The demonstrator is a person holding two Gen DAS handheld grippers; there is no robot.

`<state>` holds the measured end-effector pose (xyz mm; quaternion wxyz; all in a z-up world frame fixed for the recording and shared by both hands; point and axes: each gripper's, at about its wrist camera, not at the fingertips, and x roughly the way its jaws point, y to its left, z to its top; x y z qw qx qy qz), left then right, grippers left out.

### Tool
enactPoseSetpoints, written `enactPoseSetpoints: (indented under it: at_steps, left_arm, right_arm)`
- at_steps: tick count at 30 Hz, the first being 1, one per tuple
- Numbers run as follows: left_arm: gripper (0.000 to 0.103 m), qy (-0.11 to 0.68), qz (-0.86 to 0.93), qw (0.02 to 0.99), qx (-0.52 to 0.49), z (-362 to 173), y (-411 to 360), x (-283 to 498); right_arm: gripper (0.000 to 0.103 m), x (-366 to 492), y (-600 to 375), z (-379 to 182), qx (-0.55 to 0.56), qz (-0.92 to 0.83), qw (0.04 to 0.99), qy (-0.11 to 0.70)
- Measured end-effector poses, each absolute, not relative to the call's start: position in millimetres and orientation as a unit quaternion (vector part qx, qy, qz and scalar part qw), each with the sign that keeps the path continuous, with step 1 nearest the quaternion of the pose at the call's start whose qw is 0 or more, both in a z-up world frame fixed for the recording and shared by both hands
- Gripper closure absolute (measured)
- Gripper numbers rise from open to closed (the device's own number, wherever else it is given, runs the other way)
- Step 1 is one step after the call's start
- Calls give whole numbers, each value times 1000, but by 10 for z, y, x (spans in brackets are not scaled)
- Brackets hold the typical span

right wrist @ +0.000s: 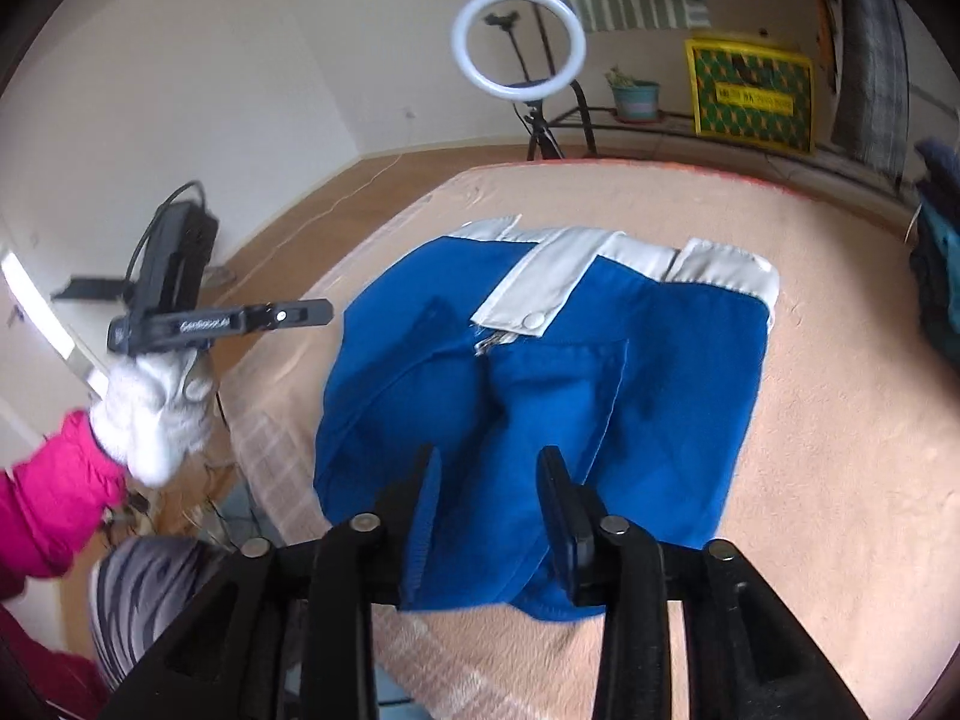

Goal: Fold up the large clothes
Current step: 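Open both grippers and withdraw them from the folded jacket, then grasp the folded blue-and-white jacket edges with both grippers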

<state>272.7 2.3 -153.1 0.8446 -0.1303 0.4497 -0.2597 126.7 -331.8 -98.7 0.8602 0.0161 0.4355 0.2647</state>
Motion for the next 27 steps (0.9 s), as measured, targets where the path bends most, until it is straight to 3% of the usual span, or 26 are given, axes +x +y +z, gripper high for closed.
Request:
enactPoseSetpoints:
  at_steps: [1, 2, 8, 12, 15, 20, 21, 22, 23, 24, 25, 27]
  left_arm:
    - [75, 450, -259, 843, -141, -1545, 43, 2729]
    - [74, 449, -260, 840, -157, -1548, 79, 2746]
    - [73, 458, -226, 838, -193, -1707, 175, 3056]
    - [73, 519, -217, 802, -199, -2188, 123, 3113]
    - [69, 503, -224, 816, -174, -2198, 141, 3011]
    - [69, 487, -218, 824, -189, -1969, 439, 3074]
    - [64, 484, -221, 821, -204, -1923, 520, 3108]
    - [58, 484, -223, 818, -215, -1910, 586, 3144]
    - [42, 486, -223, 813, -233, -1898, 645, 3192]
    - [33, 487, -222, 804, -259, -1897, 717, 3256]
    - [33, 488, -225, 795, -282, -1915, 779, 3323]
    - [33, 496, -244, 762, -338, -1997, 869, 3466]
  right_arm:
    - [47, 1278, -3327, -986, 14, 258, 863, 434]
    - [45, 1270, -3357, -983, 17, 246, 868, 430]
    - [44, 1402, -3537, -1097, 28, 185, 884, 428]
    - [63, 1524, -3668, -1460, 89, 172, 856, 479]
    - [64, 1428, -3620, -1706, 76, 169, 850, 494]
    - [64, 1401, -3759, -1479, 89, 203, 844, 488]
    - [61, 1399, -3808, -1420, 90, 204, 849, 480]
    - [49, 1402, -3867, -1365, 94, 203, 855, 468]
    - [43, 1411, -3950, -1306, 104, 199, 863, 453]
    - [33, 1432, -4016, -1281, 117, 196, 868, 442]
    - [27, 1476, -4109, -1267, 136, 192, 869, 435]
    - [27, 1598, -4233, -1305, 170, 187, 864, 437]
